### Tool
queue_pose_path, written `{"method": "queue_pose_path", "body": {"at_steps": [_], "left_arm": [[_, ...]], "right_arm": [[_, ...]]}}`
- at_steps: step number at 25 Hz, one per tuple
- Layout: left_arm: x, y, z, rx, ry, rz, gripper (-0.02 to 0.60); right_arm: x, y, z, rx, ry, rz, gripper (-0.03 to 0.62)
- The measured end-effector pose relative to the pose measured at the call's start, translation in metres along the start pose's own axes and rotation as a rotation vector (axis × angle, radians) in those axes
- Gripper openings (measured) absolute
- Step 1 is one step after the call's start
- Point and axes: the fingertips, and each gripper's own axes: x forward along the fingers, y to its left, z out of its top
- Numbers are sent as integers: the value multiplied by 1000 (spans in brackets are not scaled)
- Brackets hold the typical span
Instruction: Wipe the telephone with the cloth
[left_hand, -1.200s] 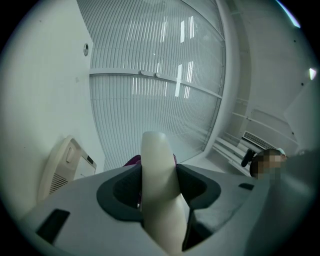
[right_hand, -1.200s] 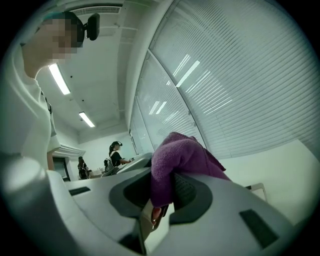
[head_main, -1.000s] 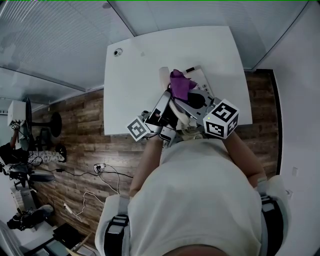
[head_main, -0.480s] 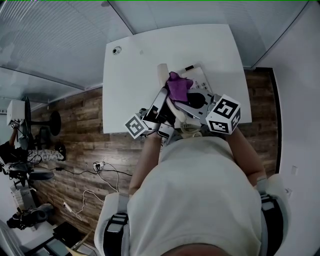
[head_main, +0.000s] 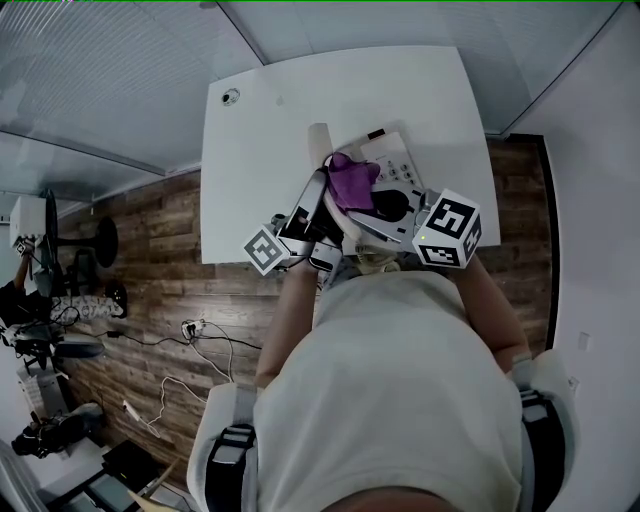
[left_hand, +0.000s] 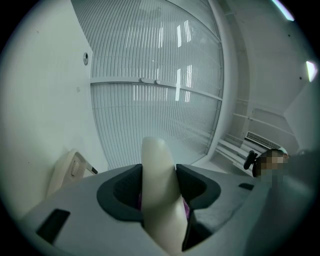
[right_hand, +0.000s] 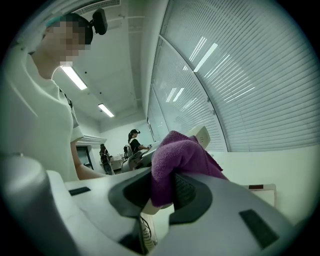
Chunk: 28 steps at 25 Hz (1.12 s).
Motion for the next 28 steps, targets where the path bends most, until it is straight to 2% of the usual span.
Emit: {"method": "queue_pose_path", "body": {"at_steps": [11, 28], "left_arm": [[5, 8, 17, 26, -13, 29, 224], [3, 7, 26, 88, -35, 64, 224]], "right_arm": [[1, -13, -6, 29, 8, -21, 89], [-10, -3, -30, 48, 46, -32, 89]]}}
